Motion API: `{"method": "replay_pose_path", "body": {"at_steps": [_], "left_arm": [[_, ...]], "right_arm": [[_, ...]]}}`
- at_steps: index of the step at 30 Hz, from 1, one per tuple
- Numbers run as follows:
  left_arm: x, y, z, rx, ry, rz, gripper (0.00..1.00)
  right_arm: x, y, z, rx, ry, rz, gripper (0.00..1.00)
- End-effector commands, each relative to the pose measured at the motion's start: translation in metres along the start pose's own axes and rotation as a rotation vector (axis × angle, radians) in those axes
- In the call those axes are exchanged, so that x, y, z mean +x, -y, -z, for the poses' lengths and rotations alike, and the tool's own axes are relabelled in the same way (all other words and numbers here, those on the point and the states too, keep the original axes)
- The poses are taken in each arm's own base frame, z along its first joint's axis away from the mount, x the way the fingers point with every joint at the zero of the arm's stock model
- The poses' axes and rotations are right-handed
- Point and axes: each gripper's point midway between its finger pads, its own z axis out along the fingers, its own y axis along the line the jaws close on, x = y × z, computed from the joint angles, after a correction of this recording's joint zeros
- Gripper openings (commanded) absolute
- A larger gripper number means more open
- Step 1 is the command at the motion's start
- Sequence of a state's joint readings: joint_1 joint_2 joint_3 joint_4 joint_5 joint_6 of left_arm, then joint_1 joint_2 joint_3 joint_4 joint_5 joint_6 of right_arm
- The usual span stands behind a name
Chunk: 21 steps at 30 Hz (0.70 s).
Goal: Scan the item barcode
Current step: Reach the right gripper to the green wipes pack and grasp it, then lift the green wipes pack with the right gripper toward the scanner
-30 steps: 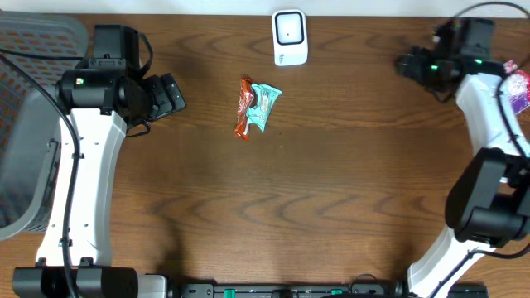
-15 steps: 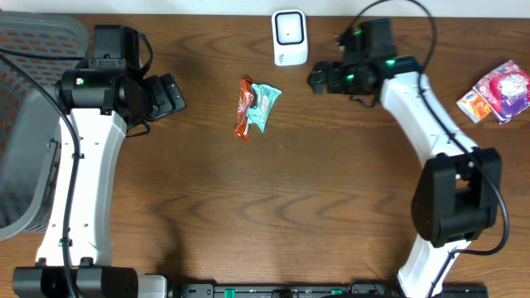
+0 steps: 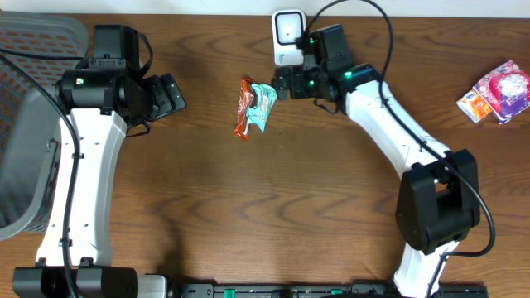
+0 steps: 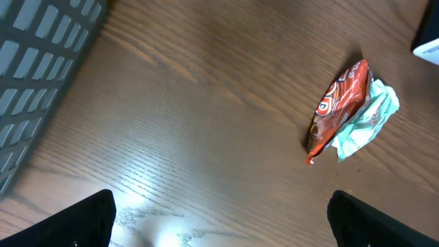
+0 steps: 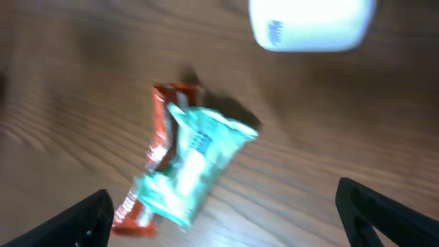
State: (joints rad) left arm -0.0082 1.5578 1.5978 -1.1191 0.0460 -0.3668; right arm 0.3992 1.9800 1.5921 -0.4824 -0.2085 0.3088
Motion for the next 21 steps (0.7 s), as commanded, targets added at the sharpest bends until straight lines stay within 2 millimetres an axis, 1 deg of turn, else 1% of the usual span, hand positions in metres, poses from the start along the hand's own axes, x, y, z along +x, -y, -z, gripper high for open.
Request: {"method": "replay_pose_path", "body": {"at_steps": [1,5,7,15,21], "left_arm": [[-0.003,-0.001,0.006,-0.002,0.019,0.007,0.98],[-0.003,-0.001,0.006,-0.002,0.019,0.007,0.98],[-0.003,-0.001,0.006,-0.002,0.019,0.007,0.98],[-0.003,-0.001,0.006,-0.002,0.019,0.007,0.98],[-0.003,-0.001,0.006,-0.002,0.019,0.007,0.98]], "right_arm": [[0.008,-0.014,-0.009,-0.017,0.006,-0.079,0.99],[0.015,-0.037,-0.02,-0.057,0.039,-0.049,0.99],[0.019,-0.042,-0.025,-0.041,0.054,-0.03,0.99],[0.037,-0.045,-0.037,0.155,0.108,0.041,0.99],[0.049,-0.046,-0.049,0.208,0.102,0.057,0.98]]}}
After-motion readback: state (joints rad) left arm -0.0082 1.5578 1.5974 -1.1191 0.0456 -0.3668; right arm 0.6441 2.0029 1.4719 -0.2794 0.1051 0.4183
